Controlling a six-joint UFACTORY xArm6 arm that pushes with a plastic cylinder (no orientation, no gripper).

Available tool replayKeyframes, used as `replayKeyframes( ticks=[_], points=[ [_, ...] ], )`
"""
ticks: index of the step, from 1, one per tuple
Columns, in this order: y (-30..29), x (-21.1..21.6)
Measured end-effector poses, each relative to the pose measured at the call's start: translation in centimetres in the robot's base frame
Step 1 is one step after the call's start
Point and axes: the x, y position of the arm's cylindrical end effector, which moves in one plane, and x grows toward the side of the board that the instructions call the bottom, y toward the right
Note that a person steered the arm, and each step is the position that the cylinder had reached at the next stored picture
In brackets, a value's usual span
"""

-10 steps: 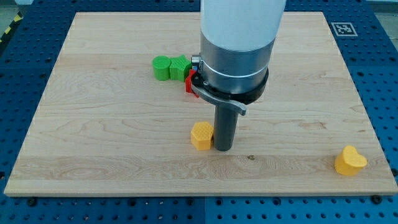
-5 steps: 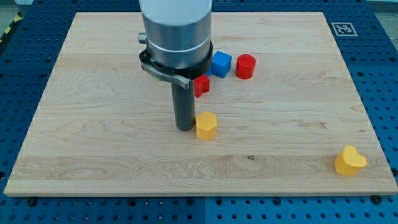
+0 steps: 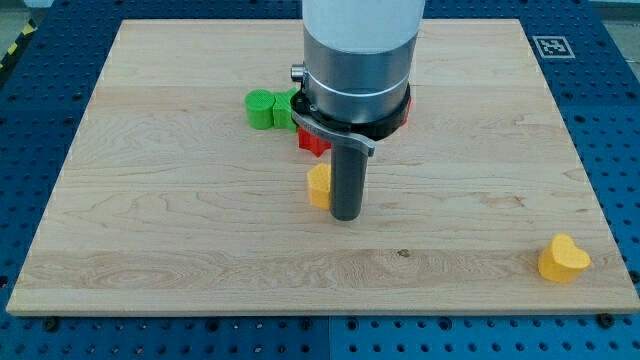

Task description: Place the yellow hexagon to the bottom of the red star

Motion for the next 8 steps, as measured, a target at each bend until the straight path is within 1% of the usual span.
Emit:
replayKeyframes(
  ticks=[1,2,3,4,5,6,7,8],
  points=[
    [0.5,1.9],
    [0.4,0.7],
    [0.4,-1.7],
    [0.4,-2.5],
    [0.5,-0.1],
    [-2.0,0.9],
    [-2.7,-2.2],
    [-2.7,-3.6]
  ],
)
